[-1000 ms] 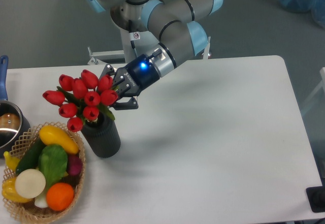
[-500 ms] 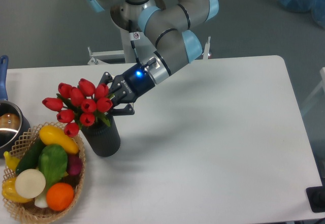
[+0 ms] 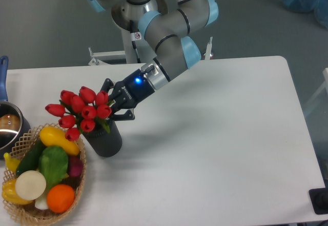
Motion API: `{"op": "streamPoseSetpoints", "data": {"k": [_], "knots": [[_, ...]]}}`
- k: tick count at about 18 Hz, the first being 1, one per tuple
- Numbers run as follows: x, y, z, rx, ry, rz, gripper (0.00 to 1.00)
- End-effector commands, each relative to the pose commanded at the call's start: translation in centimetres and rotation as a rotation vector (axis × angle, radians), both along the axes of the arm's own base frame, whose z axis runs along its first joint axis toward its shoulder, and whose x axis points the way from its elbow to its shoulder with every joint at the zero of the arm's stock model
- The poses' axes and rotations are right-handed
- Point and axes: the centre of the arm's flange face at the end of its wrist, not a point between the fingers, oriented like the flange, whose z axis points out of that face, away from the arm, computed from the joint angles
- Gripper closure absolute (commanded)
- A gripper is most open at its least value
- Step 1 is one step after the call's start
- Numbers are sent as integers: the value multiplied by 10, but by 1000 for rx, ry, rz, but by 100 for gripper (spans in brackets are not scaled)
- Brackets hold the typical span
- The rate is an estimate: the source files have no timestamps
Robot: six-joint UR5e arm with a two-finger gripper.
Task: Insert the flowers into the vase
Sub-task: 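Push the tulips deeper into the vase and settle them upright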
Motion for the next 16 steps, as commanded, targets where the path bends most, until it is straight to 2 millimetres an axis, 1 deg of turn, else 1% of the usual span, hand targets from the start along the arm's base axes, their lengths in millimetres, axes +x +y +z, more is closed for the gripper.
{"op": "streamPoseSetpoints", "data": {"k": [6, 10, 16], "knots": [[-5, -4, 2, 3, 2, 12, 45], [-6, -5, 8, 11, 6, 16, 31], [-5, -7, 16, 21, 9, 21, 30]]}}
